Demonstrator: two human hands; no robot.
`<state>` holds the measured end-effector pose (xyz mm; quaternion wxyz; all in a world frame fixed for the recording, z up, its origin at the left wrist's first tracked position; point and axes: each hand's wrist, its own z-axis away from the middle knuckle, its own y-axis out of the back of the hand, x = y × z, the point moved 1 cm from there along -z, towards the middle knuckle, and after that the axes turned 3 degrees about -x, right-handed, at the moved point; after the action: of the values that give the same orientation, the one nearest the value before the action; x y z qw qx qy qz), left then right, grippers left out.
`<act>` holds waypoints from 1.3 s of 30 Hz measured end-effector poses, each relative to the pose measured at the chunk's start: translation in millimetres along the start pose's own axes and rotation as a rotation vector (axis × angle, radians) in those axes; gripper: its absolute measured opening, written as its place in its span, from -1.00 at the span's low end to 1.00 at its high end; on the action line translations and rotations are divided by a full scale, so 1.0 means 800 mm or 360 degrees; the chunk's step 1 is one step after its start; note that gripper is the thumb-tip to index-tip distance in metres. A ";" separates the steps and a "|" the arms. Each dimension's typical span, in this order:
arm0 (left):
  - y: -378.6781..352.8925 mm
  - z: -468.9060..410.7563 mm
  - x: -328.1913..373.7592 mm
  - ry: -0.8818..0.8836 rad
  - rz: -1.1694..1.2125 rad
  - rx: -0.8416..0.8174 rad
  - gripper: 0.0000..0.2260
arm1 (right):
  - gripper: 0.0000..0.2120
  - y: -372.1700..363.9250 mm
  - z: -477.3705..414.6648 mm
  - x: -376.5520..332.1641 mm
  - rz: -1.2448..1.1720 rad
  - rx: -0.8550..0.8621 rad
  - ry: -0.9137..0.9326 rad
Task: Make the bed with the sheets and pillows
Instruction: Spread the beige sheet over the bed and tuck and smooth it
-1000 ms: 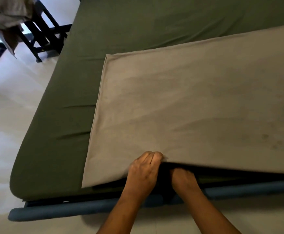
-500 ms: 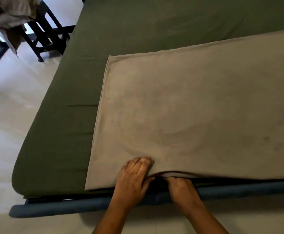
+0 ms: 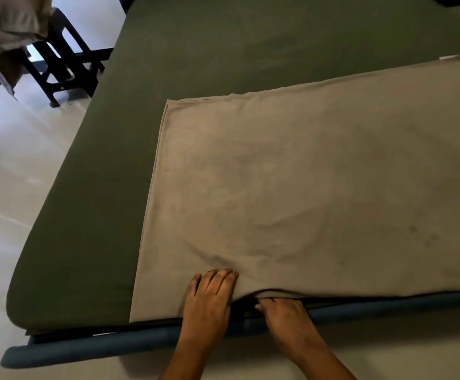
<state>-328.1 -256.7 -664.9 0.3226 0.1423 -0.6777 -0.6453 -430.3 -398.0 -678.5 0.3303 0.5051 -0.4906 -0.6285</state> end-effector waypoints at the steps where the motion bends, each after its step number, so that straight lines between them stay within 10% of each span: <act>1: -0.002 -0.003 0.008 -0.0013 0.0022 0.0022 -0.59 | -0.68 0.002 0.002 0.006 -0.0003 0.0023 0.0027; 7: -0.006 -0.036 0.057 -0.0137 0.0155 0.0048 -0.60 | -0.49 0.019 0.048 0.111 0.0207 0.0342 -0.0216; 12: -0.011 -0.064 0.101 -0.0321 0.0083 0.0051 -0.63 | -0.83 0.047 0.044 0.143 0.0184 0.0302 -0.0246; 22: -0.012 -0.092 0.124 -0.0352 0.0082 -0.0065 -0.56 | -0.84 0.041 0.043 0.132 0.0104 0.0656 -0.0176; 39: -0.028 -0.092 0.170 -0.0326 -0.0089 -0.0149 -0.52 | -0.60 0.066 0.075 0.152 0.0037 -0.0121 -0.0335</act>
<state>-389.5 -399.8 -655.0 0.2398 0.0793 -0.6719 -0.6963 -525.0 -507.6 -665.5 0.3033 0.4178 -0.5041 -0.6923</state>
